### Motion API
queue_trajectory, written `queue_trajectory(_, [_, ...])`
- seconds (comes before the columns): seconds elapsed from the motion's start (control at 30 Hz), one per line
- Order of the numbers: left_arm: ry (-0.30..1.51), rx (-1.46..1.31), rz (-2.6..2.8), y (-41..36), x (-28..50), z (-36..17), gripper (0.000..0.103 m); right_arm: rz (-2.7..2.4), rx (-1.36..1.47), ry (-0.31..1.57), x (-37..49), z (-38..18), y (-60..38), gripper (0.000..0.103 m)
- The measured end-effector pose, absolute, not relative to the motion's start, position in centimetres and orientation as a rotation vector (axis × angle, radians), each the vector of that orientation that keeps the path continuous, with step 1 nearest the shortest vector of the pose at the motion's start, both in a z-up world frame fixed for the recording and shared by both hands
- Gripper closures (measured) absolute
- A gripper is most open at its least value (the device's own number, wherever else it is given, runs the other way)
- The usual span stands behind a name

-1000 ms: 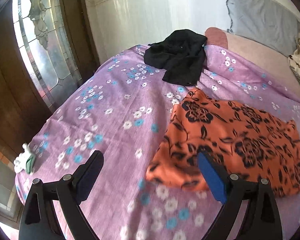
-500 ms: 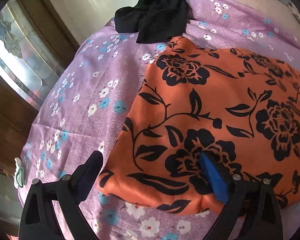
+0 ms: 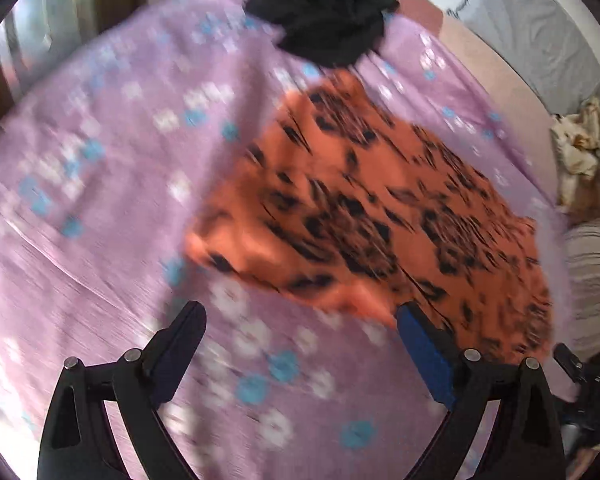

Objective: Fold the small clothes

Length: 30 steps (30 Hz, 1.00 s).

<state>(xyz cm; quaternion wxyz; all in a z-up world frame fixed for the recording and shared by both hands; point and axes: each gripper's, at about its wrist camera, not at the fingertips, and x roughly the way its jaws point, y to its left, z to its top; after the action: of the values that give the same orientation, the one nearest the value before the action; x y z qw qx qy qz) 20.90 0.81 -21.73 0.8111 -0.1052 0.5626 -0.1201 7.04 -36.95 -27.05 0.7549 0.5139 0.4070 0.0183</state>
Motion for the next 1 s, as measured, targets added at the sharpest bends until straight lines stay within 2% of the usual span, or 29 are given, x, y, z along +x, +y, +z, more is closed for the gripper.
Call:
queue_trajectory(0.2, [1.282,-0.468,-0.34,0.3,22.2,-24.5,0.006,-0.069,1.347,0.837,4.9,-29.6,-40.4,0.026])
queue_trajectory(0.3, [1.245,-0.562,-0.324,0.4,23.0,-24.8,0.007,-0.108,1.451,0.845,5.2,-31.5,-41.2,0.026])
queue_trajectory(0.63, [1.148,-0.72,-0.307,0.2,25.1,-25.4,0.01,-0.145,1.417,0.676,9.3,-31.9,-41.3,0.026])
queue_trajectory(0.67, [1.136,-0.716,-0.292,0.1,25.0,-25.4,0.019,-0.154,1.42,0.662,9.4,-32.0,-41.4,0.028])
queue_trajectory(0.7, [1.131,-0.705,-0.278,0.1,25.0,-25.4,0.027,-0.168,1.41,0.654,9.8,-32.0,-41.3,0.037])
queue_trajectory(0.73, [1.13,-0.695,-0.271,0.2,25.0,-25.5,0.045,-0.179,1.394,0.66,10.0,-31.9,-41.3,0.046])
queue_trajectory(0.77, [1.138,-0.677,-0.253,0.1,25.3,-25.8,0.059,-0.191,1.378,0.675,10.1,-31.9,-41.4,0.069])
queue_trajectory(0.8, [1.142,-0.678,-0.241,0.3,25.5,-26.1,0.063,-0.209,1.368,0.702,10.6,-32.3,-41.4,0.08])
queue_trajectory(0.9, [1.137,-0.699,-0.232,1.1,25.5,-26.3,0.073,-0.231,1.388,0.702,10.6,-32.8,-41.7,0.083])
queue_trajectory(1.0, [1.099,-0.618,-0.227,0.4,25.0,-25.1,0.079,-0.257,1.247,0.706,11.1,-30.7,-41.1,0.086])
